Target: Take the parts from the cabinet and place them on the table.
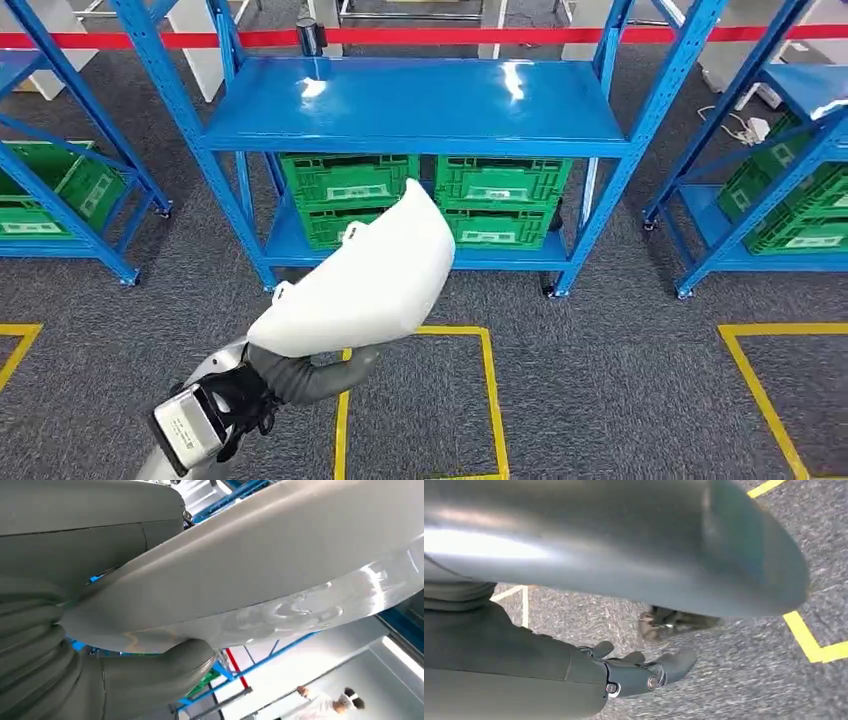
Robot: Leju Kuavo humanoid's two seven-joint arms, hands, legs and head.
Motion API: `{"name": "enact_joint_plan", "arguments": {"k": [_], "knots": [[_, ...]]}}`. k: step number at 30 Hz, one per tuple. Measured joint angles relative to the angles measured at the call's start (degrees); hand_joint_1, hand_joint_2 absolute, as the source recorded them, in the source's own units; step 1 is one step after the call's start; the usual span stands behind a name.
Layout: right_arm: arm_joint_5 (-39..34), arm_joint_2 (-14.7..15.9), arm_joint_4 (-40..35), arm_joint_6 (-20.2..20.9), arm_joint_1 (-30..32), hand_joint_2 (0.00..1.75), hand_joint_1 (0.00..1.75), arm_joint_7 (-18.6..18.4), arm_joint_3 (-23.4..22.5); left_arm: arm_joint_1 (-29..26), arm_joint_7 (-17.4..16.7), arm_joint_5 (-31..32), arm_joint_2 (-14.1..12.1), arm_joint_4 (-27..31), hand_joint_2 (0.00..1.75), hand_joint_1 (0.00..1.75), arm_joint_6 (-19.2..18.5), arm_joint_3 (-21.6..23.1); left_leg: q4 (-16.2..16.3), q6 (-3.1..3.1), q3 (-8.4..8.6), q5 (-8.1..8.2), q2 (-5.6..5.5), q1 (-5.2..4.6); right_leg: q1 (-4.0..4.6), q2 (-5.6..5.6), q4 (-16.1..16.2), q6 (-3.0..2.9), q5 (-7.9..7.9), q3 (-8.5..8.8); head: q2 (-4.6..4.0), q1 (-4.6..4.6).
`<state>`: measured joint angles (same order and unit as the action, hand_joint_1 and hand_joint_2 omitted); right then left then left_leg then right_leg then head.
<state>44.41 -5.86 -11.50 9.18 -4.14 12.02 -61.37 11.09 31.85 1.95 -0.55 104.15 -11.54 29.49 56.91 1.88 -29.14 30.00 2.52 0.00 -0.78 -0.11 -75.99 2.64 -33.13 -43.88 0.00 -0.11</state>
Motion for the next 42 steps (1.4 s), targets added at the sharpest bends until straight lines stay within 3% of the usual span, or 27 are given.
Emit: {"name": "enact_joint_plan", "arguments": {"k": [1,3,4,5,6,10,11,12,14,16,17,19,20,21,23,25,26,28,30,31,32,34,35,36,40,41,42], "knots": [[-0.1,0.0,0.0,-0.3,0.1,0.00,0.00,0.0,-0.2,0.0,0.0,0.0,-0.1,-0.2,1.75,1.75,0.1,0.0,0.3,-0.06,-0.33,-0.05,0.44,-0.01,0.00,-0.02,0.9,-0.06,0.74,1.12,0.00,0.00],[-0.6,0.2,0.0,-1.0,0.2,0.00,0.00,-0.3,-0.8,0.0,0.1,0.1,-0.1,-0.3,1.75,1.75,0.2,0.3,0.8,-0.21,-0.59,0.05,1.30,-0.01,0.02,-0.37,8.5,-0.37,3.97,6.16,0.00,0.11],[-0.7,0.3,0.0,-1.3,0.2,0.00,0.00,-0.6,-1.0,0.0,0.0,0.4,0.0,-0.3,1.75,1.75,0.2,0.4,1.0,-0.37,-0.39,0.16,1.72,-0.01,0.07,-1.31,13.8,-0.60,5.78,9.43,0.00,0.18],[-0.8,0.4,0.0,-1.9,0.0,0.00,0.00,-0.9,-1.2,-0.1,-0.4,0.7,0.0,-0.3,1.75,1.75,0.2,0.4,1.1,-0.59,-0.51,0.24,2.15,-0.11,0.47,-3.68,17.0,-0.99,4.90,11.02,0.00,0.22],[-0.9,0.4,0.0,-2.0,0.0,0.00,0.00,-1.1,-1.3,-0.1,-0.6,0.9,0.1,-0.3,1.75,1.75,0.2,0.5,1.3,-0.94,-0.67,0.32,2.43,-0.52,0.89,-3.50,17.3,-1.53,5.26,10.86,0.00,0.26],[-1.4,0.4,0.0,-3.1,0.3,0.00,0.00,-2.0,-2.3,-0.8,-0.7,2.3,0.7,-0.2,1.75,1.75,0.5,0.8,1.2,-2.27,-0.74,0.50,3.58,-0.52,0.54,-1.25,17.7,-3.03,5.85,10.44,0.00,0.20],[-1.4,0.4,0.0,-3.4,0.4,0.00,0.00,-2.1,-2.4,-0.9,-0.8,2.9,0.9,0.0,1.75,1.75,0.6,0.9,2.2,-2.76,-1.06,1.28,1.24,-0.22,0.36,-0.86,17.8,-3.22,5.96,10.42,0.00,0.13],[-1.4,0.5,0.0,-3.8,0.3,0.00,0.00,-2.2,-2.6,-0.9,-0.8,3.4,1.0,0.1,1.75,1.75,0.8,0.9,5.4,-2.96,-2.45,3.47,-0.70,-0.09,0.26,-0.43,17.8,-3.56,6.07,10.30,0.00,-0.18],[-1.4,0.7,0.0,-4.2,0.1,0.00,0.00,-2.1,-2.8,-1.1,-1.0,3.9,1.0,0.0,1.75,1.75,1.8,0.9,14.3,-3.20,-6.61,7.59,-1.85,0.17,0.27,0.74,17.8,-3.80,6.23,10.05,0.00,-0.42],[-1.7,1.1,0.0,-4.7,0.1,0.00,0.00,-1.9,-3.0,-1.1,-0.1,3.3,1.1,-0.3,1.75,1.75,2.8,0.9,18.7,-3.25,-8.88,8.06,-1.94,0.20,0.27,2.00,17.8,-3.76,6.37,9.89,0.00,-0.48],[-1.8,1.3,0.0,-4.9,0.2,0.00,0.00,-1.9,-3.3,-1.0,0.7,3.0,1.2,-0.5,1.75,1.75,3.2,0.8,16.8,-3.19,-8.11,6.14,-1.98,0.24,0.27,2.73,17.7,-3.68,6.44,9.89,0.00,-0.52],[-2.0,1.7,0.0,-5.0,0.2,0.00,0.00,-1.6,-3.8,-0.9,2.4,2.3,1.2,-0.8,1.75,1.75,3.5,0.8,7.9,-2.84,-3.87,0.90,-3.14,0.39,0.24,4.17,17.6,-3.42,6.60,9.89,0.00,-0.57],[-2.2,1.9,0.0,-5.0,0.2,0.00,0.00,-1.3,-3.9,-0.8,3.3,2.2,1.1,-0.9,1.75,1.75,3.5,0.7,3.2,-2.58,-1.72,-0.69,-5.51,0.55,0.19,4.76,17.5,-3.19,6.70,9.77,0.00,-0.61],[-2.4,2.2,0.0,-5.0,0.1,0.00,0.00,-1.1,-4.1,-0.9,4.0,2.2,0.9,-1.1,1.75,1.75,3.5,0.7,1.6,-2.45,-1.24,0.19,-7.18,0.63,0.51,5.38,17.2,-2.78,6.78,9.41,0.00,-0.57],[-2.4,2.8,0.0,-5.0,0.2,0.00,0.00,-0.8,-4.2,-1.0,4.5,2.3,0.6,-1.2,1.75,1.75,3.5,0.7,1.7,-2.10,-1.61,-0.07,-6.26,0.35,0.18,6.41,17.5,-1.82,7.30,8.82,0.00,-0.59],[-2.4,3.4,0.0,-5.0,0.5,0.00,0.00,-0.8,-4.4,-1.0,4.7,2.3,0.6,-1.2,1.75,1.75,3.5,0.7,1.2,-1.14,-1.51,-0.69,-5.13,0.45,-0.05,7.44,17.7,-0.93,7.84,8.43,0.00,-0.61],[-2.4,3.6,0.0,-5.0,0.6,0.00,0.00,-0.9,-4.6,-0.9,4.7,2.3,0.6,-1.2,1.75,1.75,3.5,0.7,0.9,-0.78,-1.44,-1.05,-4.15,0.64,0.14,5.05,16.7,-0.83,7.08,8.02,0.00,-0.36],[-2.4,3.7,0.0,-5.0,0.3,0.00,0.00,-0.8,-4.7,-1.0,4.8,2.3,0.5,-1.2,1.75,1.75,3.6,0.7,0.8,-0.41,-1.68,-1.17,-2.82,0.56,0.20,1.56,10.4,-0.29,2.93,5.01,0.00,0.37],[-2.6,3.7,0.0,-5.0,0.1,0.00,0.00,-0.3,-4.9,-1.3,4.5,2.3,0.5,-1.3,1.75,1.75,3.1,0.7,1.0,-0.35,-1.93,-1.17,-1.09,0.43,0.10,0.73,1.7,0.10,-0.79,1.09,0.00,0.39],[-2.8,3.7,0.0,-4.9,0.2,0.00,0.00,-0.2,-5.1,-1.3,4.3,2.3,0.5,-1.3,1.75,1.75,2.7,0.7,1.0,-0.36,-2.03,-1.17,-0.36,0.44,0.06,0.60,0.2,0.19,-0.87,0.56,0.00,0.44],[-2.9,3.7,0.0,-4.9,0.3,0.00,0.00,0.0,-5.2,-1.3,4.2,2.6,0.4,-1.3,1.75,1.75,2.4,0.7,1.0,-0.38,-2.06,-1.16,0.32,0.44,-0.04,0.49,1.4,0.22,0.20,1.39,0.00,0.50],[-3.3,3.7,0.0,-5.0,0.3,0.00,0.00,0.3,-5.4,-1.3,3.7,2.8,0.4,-1.2,1.75,1.75,2.4,0.7,1.3,-0.63,-2.05,-0.99,1.59,0.46,-0.11,-0.41,9.9,0.11,4.25,6.43,0.00,0.55],[-3.5,3.8,0.0,-5.0,0.3,0.00,0.00,0.4,-5.6,-1.3,3.5,2.6,0.4,-1.0,1.75,1.75,2.4,0.7,1.5,-0.87,-2.01,-0.83,2.17,0.45,-0.06,-2.40,15.3,-0.04,5.89,9.69,0.00,0.63],[-3.6,3.7,0.0,-5.0,0.1,0.00,0.00,0.5,-5.6,-1.3,3.4,2.5,0.4,-0.7,1.75,1.75,2.4,0.7,1.7,-1.28,-2.13,-0.57,2.62,-0.09,0.43,-4.03,17.2,-0.65,5.13,10.58,0.00,0.70],[-4.1,3.7,0.0,-5.2,0.5,0.00,0.00,1.0,-6.1,-1.1,3.5,2.0,0.1,-0.3,1.75,1.75,2.4,0.4,1.3,-2.47,-1.49,-0.44,4.41,-0.15,0.35,-1.65,17.5,-2.19,5.72,10.00,0.00,0.50],[-4.3,3.8,0.0,-5.4,0.6,0.00,0.00,1.0,-6.4,-1.1,3.6,1.7,0.0,-0.4,1.75,1.75,2.2,0.4,1.8,-3.16,-1.69,-0.01,2.61,0.22,-0.03,-1.22,17.8,-2.69,6.07,10.17,0.00,0.48],[-4.5,3.8,0.0,-5.6,0.6,0.00,0.00,1.0,-6.6,-1.1,3.7,1.5,-0.2,-0.6,1.75,1.75,1.8,0.4,3.8,-3.38,-2.40,1.66,-0.12,0.22,-0.09,-0.73,17.8,-2.99,6.15,10.11,0.00,0.31]]}}
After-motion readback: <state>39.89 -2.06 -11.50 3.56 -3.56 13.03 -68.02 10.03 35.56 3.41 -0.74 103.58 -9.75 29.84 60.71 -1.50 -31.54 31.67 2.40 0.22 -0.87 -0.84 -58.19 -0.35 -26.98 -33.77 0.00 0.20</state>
